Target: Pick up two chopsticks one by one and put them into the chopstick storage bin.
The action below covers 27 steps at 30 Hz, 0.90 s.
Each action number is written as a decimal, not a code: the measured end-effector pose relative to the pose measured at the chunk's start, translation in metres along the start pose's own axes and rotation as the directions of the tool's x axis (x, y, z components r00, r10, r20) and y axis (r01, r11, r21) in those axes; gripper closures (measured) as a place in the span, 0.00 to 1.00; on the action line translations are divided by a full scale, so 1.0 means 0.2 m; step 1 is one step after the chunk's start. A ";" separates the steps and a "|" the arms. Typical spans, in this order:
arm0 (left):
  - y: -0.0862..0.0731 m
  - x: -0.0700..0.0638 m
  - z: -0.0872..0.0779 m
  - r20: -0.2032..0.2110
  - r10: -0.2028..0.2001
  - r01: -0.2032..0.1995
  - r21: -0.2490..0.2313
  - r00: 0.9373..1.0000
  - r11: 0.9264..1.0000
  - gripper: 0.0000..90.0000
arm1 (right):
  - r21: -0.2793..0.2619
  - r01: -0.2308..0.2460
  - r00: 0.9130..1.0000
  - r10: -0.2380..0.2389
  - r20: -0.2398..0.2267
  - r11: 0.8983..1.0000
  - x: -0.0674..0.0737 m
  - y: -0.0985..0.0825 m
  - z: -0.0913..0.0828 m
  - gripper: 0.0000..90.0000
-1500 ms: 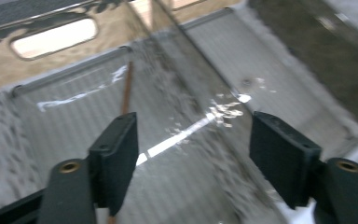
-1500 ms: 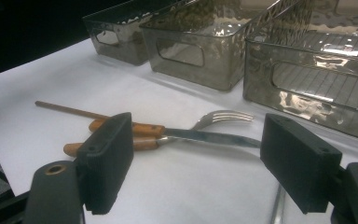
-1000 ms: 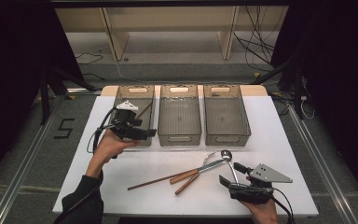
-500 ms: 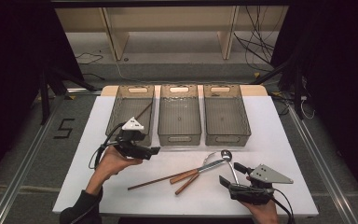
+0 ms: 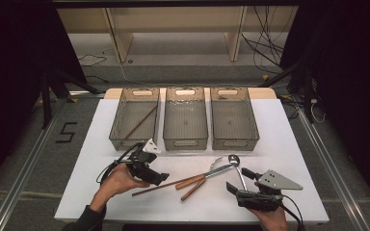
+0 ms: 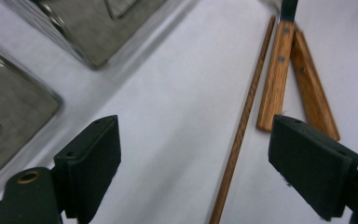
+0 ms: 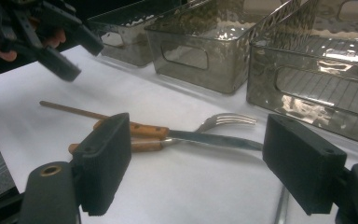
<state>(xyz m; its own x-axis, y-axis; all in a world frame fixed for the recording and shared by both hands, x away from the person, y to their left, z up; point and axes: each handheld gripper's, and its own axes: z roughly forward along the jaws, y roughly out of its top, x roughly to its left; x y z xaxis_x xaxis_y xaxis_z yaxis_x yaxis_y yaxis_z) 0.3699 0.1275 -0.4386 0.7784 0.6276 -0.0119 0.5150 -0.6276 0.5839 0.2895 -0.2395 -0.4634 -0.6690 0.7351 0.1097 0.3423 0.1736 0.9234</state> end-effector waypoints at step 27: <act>-0.03 -0.11 0.12 0.071 0.137 -0.151 0.265 0.988 0.952 0.68 | 0.018 0.014 1.000 -0.013 -0.006 1.000 0.01 0.00 0.01 0.27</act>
<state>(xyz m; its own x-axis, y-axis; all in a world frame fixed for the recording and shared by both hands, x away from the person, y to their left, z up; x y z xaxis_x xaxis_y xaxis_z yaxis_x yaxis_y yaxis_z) 0.3583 0.1065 -0.4620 0.8651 0.5015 0.0109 0.4679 -0.8145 0.3431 0.2900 -0.2365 -0.4645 -0.6776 0.7286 0.0996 0.3449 0.1953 0.9181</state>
